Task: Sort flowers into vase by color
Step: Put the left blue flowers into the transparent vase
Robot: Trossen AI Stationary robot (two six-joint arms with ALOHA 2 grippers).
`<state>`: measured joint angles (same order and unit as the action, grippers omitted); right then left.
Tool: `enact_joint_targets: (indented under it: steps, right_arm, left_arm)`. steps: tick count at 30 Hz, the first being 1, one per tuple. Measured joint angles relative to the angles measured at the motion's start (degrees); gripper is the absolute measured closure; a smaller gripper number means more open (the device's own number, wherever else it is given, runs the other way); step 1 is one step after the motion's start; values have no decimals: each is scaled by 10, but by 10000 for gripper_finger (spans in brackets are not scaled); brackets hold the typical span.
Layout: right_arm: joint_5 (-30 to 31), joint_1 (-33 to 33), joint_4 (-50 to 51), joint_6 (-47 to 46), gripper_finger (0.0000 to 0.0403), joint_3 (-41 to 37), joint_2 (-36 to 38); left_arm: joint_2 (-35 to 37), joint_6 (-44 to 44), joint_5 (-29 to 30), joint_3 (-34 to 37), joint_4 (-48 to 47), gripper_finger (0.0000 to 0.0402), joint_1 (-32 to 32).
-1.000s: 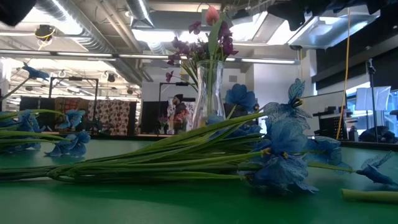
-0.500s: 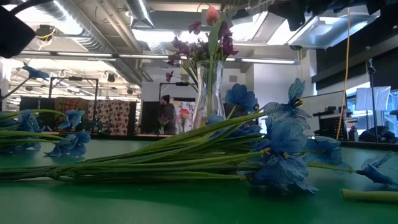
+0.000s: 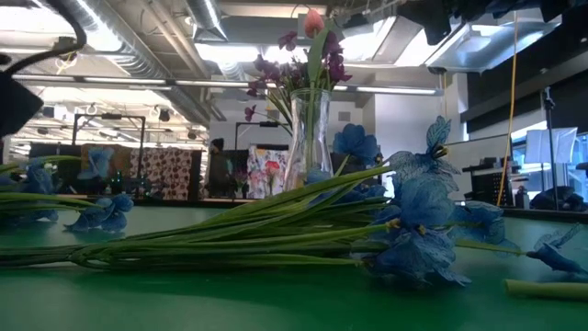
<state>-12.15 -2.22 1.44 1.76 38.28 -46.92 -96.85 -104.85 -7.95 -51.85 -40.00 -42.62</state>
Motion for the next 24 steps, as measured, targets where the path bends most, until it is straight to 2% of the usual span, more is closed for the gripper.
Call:
enact_joint_targets:
  steps: [4, 8, 12, 19, 24]
  right_arm:
    - [-5, 0, 0, 0, 169, 0, 0]
    - [-4, 0, -1, 0, 169, 0, 0]
    - [-4, 0, -1, 0, 169, 0, 0]
    - [-4, 0, -1, 0, 169, 0, 0]
    - [-4, 0, 0, 13, 169, 0, 0]
  left_arm:
    - [1, -5, -14, 19, 13, 155, 7]
    - [0, 5, -31, 21, 8, 184, 24]
    - [0, 22, -44, 22, 0, 239, 43]
    - [-1, 36, -43, 21, -22, 376, 67]
    - [11, 65, -13, 18, -53, 387, 90]
